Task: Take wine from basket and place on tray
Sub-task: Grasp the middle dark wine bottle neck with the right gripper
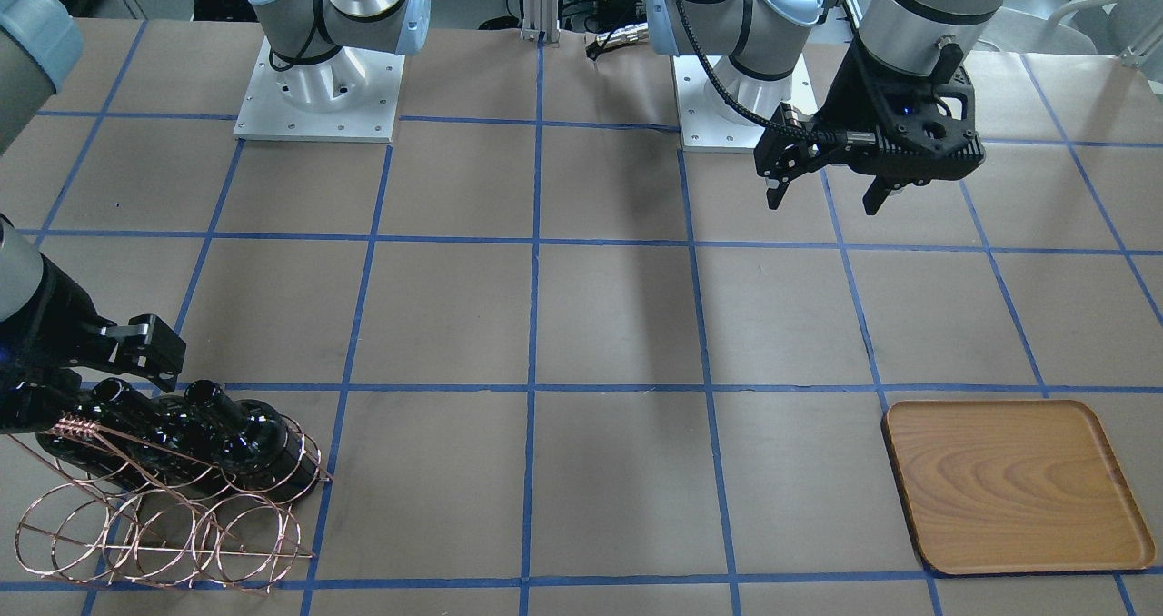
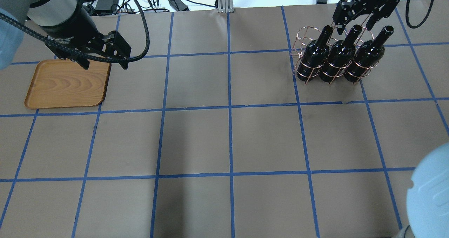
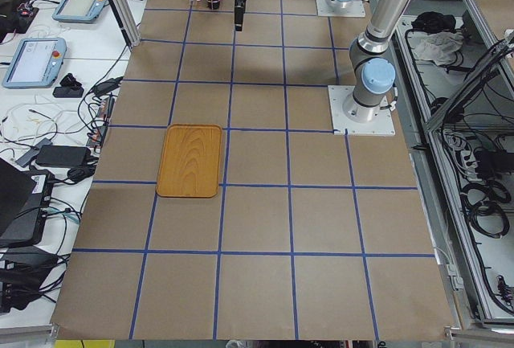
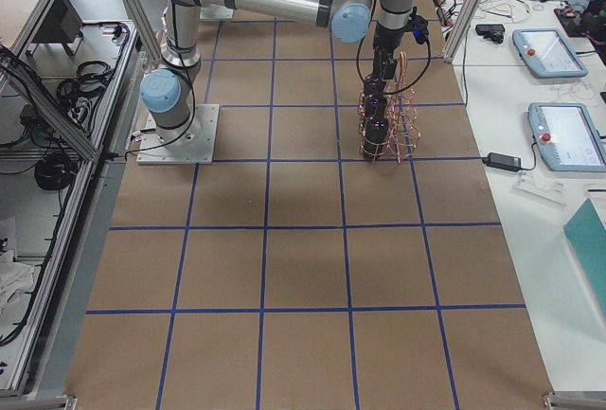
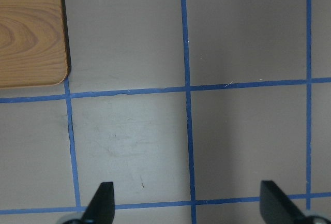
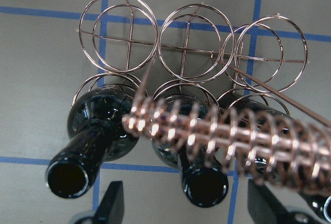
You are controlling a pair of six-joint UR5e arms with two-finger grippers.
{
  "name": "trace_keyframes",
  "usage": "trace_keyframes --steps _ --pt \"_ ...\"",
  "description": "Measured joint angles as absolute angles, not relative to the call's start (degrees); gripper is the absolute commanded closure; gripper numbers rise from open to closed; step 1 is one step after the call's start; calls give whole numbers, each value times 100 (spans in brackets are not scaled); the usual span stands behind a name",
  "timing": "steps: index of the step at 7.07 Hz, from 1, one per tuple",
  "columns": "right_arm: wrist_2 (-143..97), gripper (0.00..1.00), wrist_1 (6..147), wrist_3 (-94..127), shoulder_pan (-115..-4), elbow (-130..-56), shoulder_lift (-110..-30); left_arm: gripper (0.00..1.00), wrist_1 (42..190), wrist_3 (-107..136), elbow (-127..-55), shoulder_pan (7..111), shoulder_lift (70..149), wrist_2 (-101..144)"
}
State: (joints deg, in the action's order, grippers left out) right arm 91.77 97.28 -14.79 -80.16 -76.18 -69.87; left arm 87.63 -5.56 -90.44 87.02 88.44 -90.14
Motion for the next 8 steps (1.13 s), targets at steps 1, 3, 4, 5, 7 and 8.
trace_keyframes --steps 1,3,4,5,7,8 --pt "9137 52 9732 -1463 -7990 -7619 -6905 0 8763 -554 -9044 8701 8848 -9006" --pt "9117 86 9730 -1446 -7975 -7623 -6795 0 8763 -565 -9050 8701 8856 -9000" --pt "9118 96 9729 -1443 -7972 -7625 -6776 0 8763 -569 -9050 8701 8858 -8990" --pt "9114 96 9721 -1442 -7969 -7620 -6778 0 8763 -567 -9048 8701 8859 -8987" --pt "9121 96 9688 -1436 -7964 -7541 -6938 0 8763 -567 -9049 8701 8859 -8995" --pt "9132 96 9576 -1434 -7963 -7423 -7159 0 8763 -570 -9051 8701 8859 -9002"
